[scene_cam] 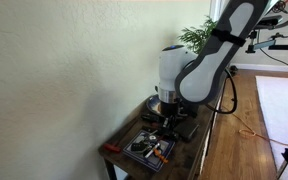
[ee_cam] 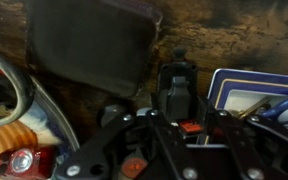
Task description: Pick the object on the table and put it on the plate
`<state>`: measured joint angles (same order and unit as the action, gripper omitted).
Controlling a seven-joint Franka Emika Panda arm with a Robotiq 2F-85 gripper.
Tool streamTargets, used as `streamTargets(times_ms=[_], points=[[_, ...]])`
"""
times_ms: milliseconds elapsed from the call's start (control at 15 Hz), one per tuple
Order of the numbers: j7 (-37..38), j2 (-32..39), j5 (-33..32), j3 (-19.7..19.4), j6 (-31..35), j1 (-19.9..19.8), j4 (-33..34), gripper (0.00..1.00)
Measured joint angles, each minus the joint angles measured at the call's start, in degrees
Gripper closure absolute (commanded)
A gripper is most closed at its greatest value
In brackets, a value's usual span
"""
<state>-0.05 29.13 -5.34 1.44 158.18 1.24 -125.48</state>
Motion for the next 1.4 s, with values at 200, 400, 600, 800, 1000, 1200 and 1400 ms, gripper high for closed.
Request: streamTargets(times_ms=[200,400,600,800,1000,1200,1400], points=[[0.0,-0.3,0.0,0.0,0.4,0.0,-0.2,0.86],[0.0,-1.6,0.0,0.0,1.1,0.1,-0.9,0.86],[0.0,-3.9,-0.1,-0.1,1.2,0.3,-2.1,0.86],[0.1,-6.6,-0.5,-0.8,1.2,0.6,-3.5,0.86],[0.8,-9.0,-2.5,-3.0,1.2,1.3,-4.6,0.86],[2.5,-10.7,-5.6,-5.8,1.2,1.9,-5.0,0.86],[3.9,-11.7,-8.4,-7.8,1.2,2.0,-5.0,0.86]])
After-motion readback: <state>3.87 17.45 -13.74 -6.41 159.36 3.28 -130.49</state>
